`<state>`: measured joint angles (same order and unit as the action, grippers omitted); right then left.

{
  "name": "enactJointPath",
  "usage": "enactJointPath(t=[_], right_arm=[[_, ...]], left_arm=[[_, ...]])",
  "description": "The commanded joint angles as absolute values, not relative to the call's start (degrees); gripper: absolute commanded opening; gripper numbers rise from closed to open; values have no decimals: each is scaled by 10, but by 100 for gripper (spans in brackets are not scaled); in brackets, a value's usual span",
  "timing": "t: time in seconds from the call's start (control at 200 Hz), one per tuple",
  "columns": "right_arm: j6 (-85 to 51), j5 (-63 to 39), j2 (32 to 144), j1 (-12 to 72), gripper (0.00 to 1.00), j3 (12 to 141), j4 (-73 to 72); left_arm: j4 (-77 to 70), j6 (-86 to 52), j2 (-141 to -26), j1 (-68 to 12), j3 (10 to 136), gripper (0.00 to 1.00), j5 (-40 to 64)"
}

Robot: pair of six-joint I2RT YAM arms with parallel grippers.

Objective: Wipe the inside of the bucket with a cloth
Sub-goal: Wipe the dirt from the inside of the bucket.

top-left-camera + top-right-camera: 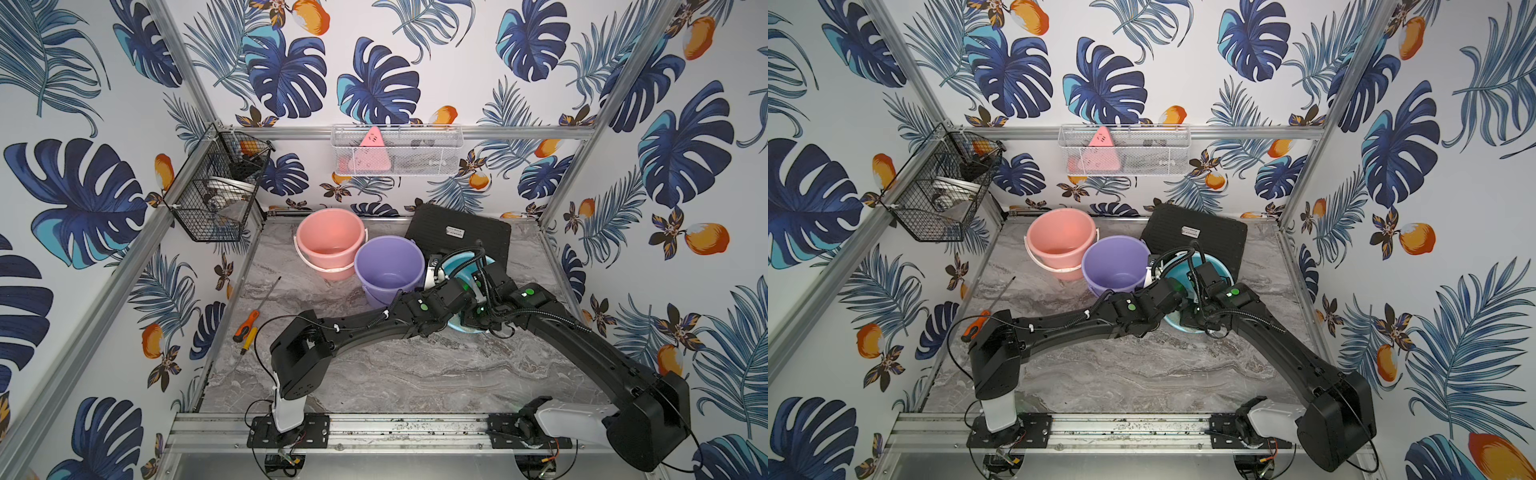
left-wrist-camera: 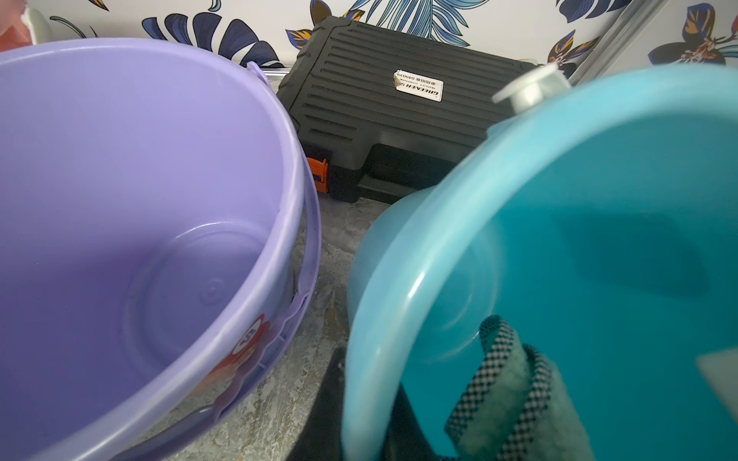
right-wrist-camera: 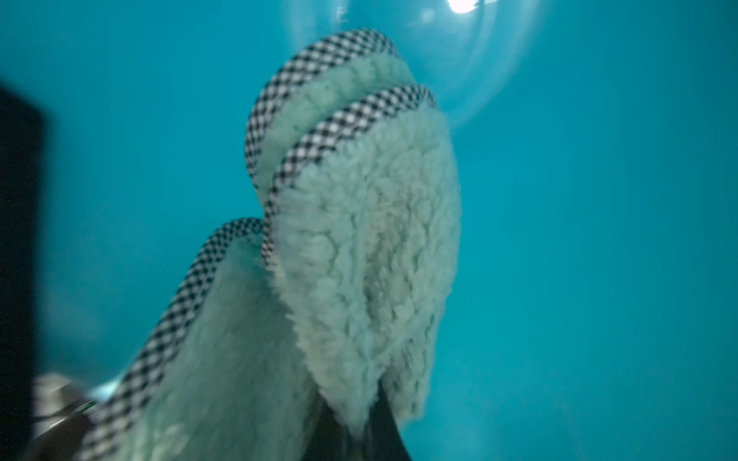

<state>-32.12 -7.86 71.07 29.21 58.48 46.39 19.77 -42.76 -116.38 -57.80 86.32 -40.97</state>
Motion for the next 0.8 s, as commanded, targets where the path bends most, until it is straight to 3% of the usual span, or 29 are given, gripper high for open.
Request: enactJointPath(t=[0.0, 0.49, 0.796], right_arm=[[-366, -185, 689, 293, 0, 564, 385], [-411, -338, 620, 293, 0, 413, 153], [-325, -112, 655, 293, 0, 530, 476]], left_arm=[[235, -429, -1167, -578, 860, 0, -406], [231, -444, -1171, -579, 860, 0, -397], [238, -442, -1163, -577, 864, 0, -395]])
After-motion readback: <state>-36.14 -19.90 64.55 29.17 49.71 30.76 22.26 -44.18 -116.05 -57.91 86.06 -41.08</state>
